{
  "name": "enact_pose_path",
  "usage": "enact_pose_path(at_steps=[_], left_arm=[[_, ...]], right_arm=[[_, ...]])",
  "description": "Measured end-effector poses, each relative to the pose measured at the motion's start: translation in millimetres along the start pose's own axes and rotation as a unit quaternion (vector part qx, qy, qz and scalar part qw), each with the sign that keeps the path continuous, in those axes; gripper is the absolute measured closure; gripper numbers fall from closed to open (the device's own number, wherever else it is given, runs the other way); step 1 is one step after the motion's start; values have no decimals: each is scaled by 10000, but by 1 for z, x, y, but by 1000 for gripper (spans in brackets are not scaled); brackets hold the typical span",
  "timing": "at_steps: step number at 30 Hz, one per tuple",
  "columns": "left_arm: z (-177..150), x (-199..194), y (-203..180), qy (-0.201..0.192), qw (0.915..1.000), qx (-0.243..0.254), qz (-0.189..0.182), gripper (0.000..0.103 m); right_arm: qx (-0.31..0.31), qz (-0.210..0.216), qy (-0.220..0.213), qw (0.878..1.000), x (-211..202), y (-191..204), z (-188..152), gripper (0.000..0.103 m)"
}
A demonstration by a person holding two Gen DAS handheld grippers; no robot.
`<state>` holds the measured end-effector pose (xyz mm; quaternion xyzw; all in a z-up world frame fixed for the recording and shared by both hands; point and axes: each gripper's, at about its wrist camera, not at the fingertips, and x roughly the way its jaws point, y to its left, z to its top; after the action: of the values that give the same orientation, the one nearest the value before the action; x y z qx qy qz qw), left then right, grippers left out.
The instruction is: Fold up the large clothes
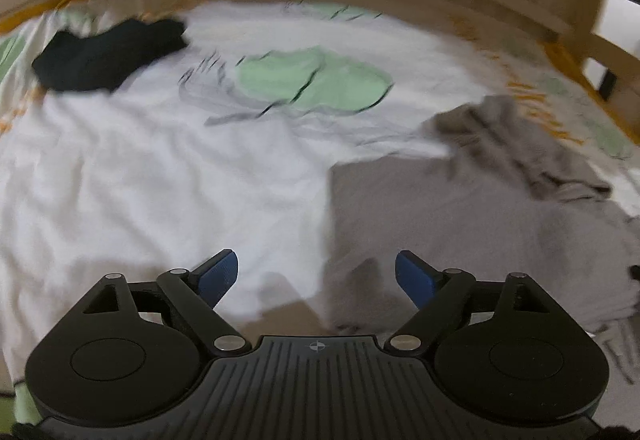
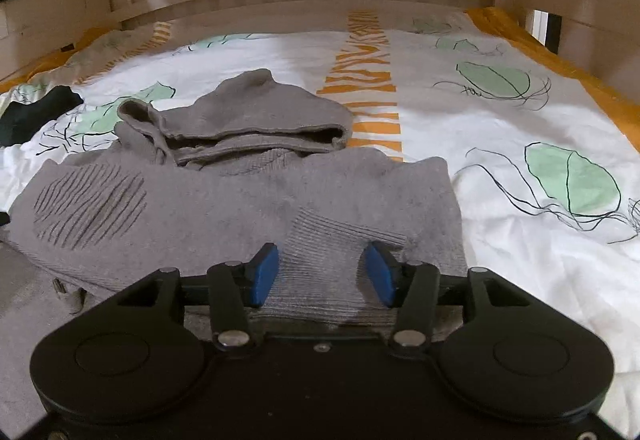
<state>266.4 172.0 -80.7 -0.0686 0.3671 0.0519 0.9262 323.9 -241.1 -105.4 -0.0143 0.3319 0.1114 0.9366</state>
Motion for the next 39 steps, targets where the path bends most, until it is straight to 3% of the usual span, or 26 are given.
enact_pose_path(at_steps=[4,7,10,12,14,17,20,24,28,35,39], left_arm=[[8,10,-25,-20,9995,311,-73,17],[5,35,-37,194,9987,478,-12,17],[-4,56,-31,361,9989,262,-129,6],[0,57,-23,464,9986,62,-265,6],[8,49,-24,575,9978,214,-236,9],[26,28,-29,353,9977,388,-431,10],[53,17,-44,-10,9963,675,-536,10],[84,34,-73,-283,9912,1127,-641,10],[95,65,-101,-329,9847,1627,-525,10],[94,112,-133,-272,9723,2286,-410,11],[94,126,-134,-178,9713,2339,-383,11]], right_arm=[[-24,1,-39,10000,-1,2,-3,44],[6,36,-33,10000,-1,1,-2,44],[30,89,0,10000,-1,0,-1,43],[-5,120,74,9999,0,1,1,40],[-113,135,239,9996,-1,3,8,39],[-64,360,346,9987,-9,1,24,39],[-127,493,112,9986,-16,0,46,38],[-325,460,-1,9984,2,-2,76,38],[-648,242,57,9976,38,-3,93,38],[-916,5,320,9953,84,-10,93,38],[-920,-24,337,9952,94,-13,94,38]])
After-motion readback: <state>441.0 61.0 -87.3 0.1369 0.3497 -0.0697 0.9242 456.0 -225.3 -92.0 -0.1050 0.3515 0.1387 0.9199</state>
